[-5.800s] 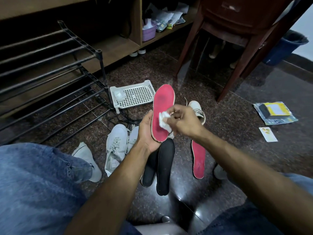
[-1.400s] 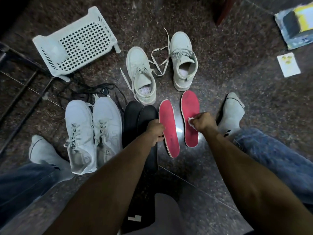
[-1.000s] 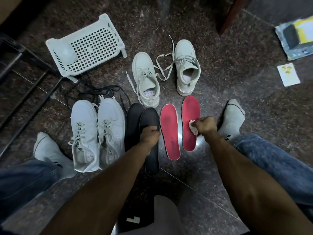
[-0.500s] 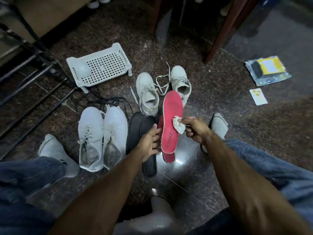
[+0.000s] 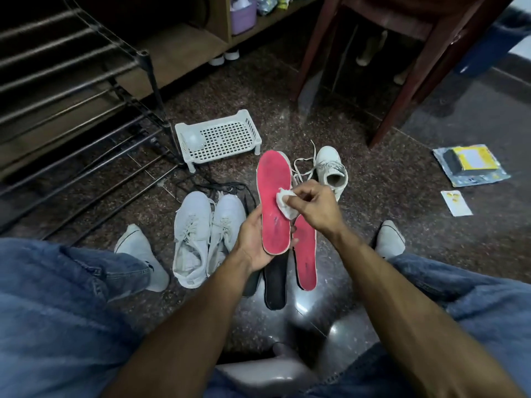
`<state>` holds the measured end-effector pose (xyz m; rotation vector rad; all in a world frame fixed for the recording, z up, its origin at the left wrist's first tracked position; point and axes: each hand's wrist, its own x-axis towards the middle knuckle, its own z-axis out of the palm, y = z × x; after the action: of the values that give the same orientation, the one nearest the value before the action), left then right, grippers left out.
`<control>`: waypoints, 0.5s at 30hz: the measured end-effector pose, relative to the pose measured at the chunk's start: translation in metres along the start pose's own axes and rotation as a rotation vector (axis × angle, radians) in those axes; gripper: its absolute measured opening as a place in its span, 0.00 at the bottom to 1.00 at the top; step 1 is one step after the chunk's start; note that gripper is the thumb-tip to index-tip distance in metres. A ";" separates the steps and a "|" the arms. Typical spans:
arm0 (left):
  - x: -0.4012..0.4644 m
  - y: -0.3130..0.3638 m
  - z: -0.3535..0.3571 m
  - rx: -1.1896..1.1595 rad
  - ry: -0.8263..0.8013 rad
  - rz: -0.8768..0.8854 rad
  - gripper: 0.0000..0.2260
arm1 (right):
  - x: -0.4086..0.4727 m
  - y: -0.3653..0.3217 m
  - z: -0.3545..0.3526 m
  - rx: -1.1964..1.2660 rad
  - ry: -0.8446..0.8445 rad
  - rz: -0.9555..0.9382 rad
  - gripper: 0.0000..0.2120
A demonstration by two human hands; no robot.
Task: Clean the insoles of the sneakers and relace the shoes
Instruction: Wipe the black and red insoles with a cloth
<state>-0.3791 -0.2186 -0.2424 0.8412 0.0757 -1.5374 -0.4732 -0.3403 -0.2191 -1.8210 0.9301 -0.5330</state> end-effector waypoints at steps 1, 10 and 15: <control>-0.001 0.001 0.001 0.001 0.001 0.026 0.20 | 0.000 -0.003 -0.001 -0.050 0.015 -0.047 0.01; -0.003 0.006 0.017 0.024 -0.018 0.067 0.20 | -0.006 -0.007 0.005 -0.334 -0.037 -0.009 0.10; -0.001 0.005 0.019 0.060 0.050 0.031 0.21 | -0.013 -0.016 0.004 -0.443 -0.088 -0.064 0.10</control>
<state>-0.3835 -0.2287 -0.2264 0.9239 0.0529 -1.4960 -0.4729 -0.3241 -0.2059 -2.2572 0.9866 -0.2960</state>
